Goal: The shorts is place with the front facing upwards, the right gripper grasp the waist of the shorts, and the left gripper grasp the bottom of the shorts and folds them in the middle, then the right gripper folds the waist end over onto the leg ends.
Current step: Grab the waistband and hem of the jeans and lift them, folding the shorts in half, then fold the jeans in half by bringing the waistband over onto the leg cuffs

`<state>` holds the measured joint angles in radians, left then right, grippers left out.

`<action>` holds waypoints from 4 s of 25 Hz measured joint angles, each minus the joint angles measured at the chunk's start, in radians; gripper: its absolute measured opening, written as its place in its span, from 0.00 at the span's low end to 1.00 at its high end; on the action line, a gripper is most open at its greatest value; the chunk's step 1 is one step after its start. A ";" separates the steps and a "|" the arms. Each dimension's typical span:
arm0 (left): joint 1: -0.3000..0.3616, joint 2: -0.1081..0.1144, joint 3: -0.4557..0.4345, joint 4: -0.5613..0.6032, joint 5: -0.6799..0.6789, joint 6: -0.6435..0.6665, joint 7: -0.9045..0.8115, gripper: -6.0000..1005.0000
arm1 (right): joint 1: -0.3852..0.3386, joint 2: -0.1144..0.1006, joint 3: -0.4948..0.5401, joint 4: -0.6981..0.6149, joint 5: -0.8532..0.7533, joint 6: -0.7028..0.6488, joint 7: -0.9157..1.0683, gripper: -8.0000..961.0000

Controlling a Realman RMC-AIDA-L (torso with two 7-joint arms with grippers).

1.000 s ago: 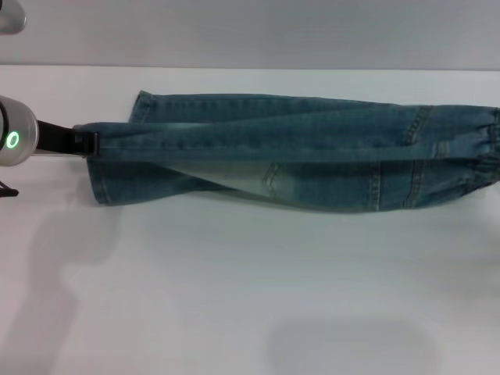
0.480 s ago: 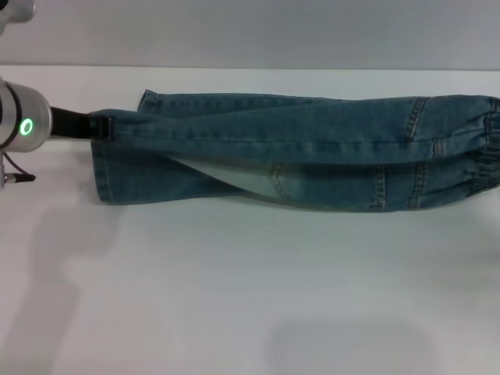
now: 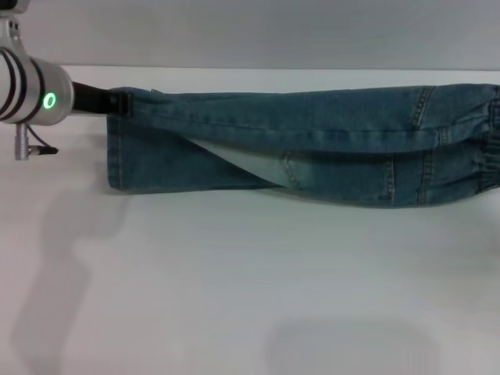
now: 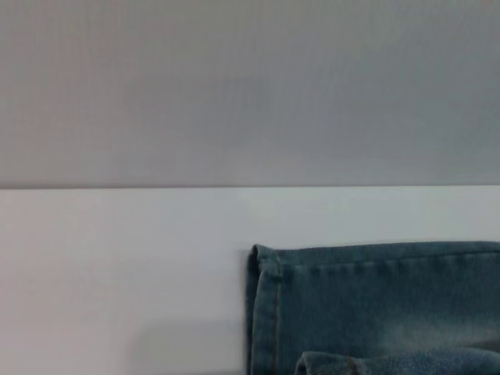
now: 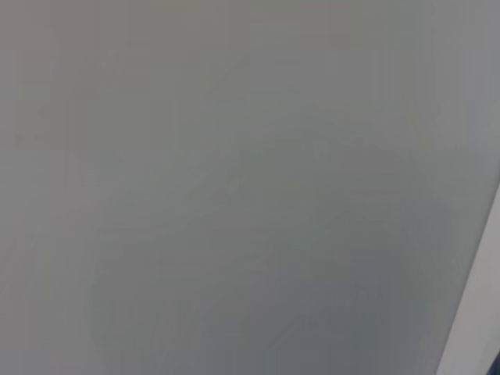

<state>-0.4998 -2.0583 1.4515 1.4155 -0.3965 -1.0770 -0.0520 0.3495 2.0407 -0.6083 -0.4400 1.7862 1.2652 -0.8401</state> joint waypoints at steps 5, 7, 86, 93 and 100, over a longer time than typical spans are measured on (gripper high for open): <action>-0.042 0.000 -0.034 -0.074 -0.030 0.042 0.038 0.13 | 0.013 0.001 0.008 0.001 0.001 -0.049 0.001 0.02; -0.053 0.000 -0.042 -0.105 -0.047 0.080 0.050 0.13 | 0.024 -0.001 0.012 0.001 0.001 -0.085 -0.016 0.02; -0.166 -0.003 -0.062 -0.398 -0.251 0.292 0.316 0.85 | 0.153 -0.039 -0.081 0.095 -0.142 -0.485 -0.207 0.65; -0.166 -0.003 -0.062 -0.398 -0.251 0.292 0.326 0.85 | 0.137 -0.034 -0.082 0.084 -0.142 -0.479 -0.185 0.65; -0.167 -0.003 -0.062 -0.400 -0.251 0.292 0.327 0.85 | 0.106 -0.018 -0.069 0.042 -0.133 -0.489 -0.184 0.65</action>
<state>-0.6668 -2.0616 1.3895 1.0150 -0.6472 -0.7853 0.2746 0.4560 2.0232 -0.6775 -0.3978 1.6529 0.7759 -1.0241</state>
